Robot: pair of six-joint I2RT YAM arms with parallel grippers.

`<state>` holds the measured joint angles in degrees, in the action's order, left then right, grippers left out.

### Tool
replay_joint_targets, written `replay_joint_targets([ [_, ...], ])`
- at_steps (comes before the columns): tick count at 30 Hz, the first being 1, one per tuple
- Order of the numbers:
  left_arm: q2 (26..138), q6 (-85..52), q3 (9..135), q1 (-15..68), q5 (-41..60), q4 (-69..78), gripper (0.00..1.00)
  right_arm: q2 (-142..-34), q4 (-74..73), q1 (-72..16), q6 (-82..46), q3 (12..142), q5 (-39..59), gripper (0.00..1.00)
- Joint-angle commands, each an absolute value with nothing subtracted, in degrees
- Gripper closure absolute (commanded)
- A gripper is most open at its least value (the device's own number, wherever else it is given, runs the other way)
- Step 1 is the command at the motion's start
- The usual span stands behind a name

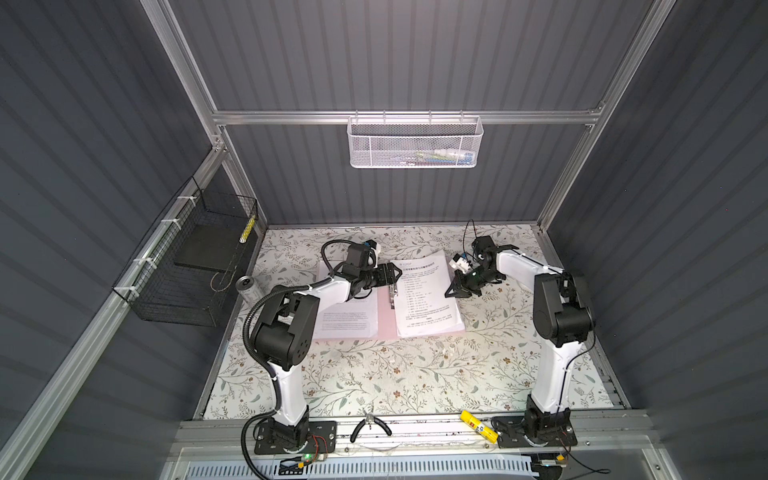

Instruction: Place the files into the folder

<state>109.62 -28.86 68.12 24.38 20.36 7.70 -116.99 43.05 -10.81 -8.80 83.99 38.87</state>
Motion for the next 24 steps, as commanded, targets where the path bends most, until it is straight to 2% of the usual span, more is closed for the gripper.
replay_joint_targets([
  [1, 109.9, -27.8, 68.6, 24.1, 20.1, 7.3, 0.2, -116.7, 43.9, -11.1, -9.2, 84.8, 38.8, 0.81],
  [3, 110.0, -27.8, 68.5, 24.1, 20.1, 7.2, 0.2, -116.0, 43.9, -11.2, -9.9, 84.7, 37.7, 0.67],
  [7, 109.8, -27.9, 68.1, 24.0, 19.9, 7.4, 0.2, -113.2, 43.9, -11.3, -11.9, 83.7, 32.9, 0.5],
  [12, 109.0, -27.8, 67.8, 24.0, 19.6, 7.4, 0.2, -108.0, 44.2, -11.2, -13.9, 81.8, 25.2, 0.44],
  [14, 108.8, -27.8, 67.7, 24.0, 19.5, 7.5, 0.2, -106.3, 44.1, -11.2, -14.5, 80.6, 22.9, 0.46],
  [16, 108.6, -27.9, 67.6, 24.0, 19.5, 7.6, 0.2, -105.2, 44.5, -11.2, -14.7, 79.7, 21.4, 0.52],
  [21, 108.4, -27.9, 67.7, 24.0, 19.7, 7.5, 0.2, -103.9, 43.4, -11.2, -15.4, 76.5, 19.9, 0.77],
  [24, 108.2, -27.7, 67.9, 24.0, 19.6, 7.1, 0.2, -104.0, 42.2, -11.3, -15.8, 74.6, 19.9, 0.85],
])
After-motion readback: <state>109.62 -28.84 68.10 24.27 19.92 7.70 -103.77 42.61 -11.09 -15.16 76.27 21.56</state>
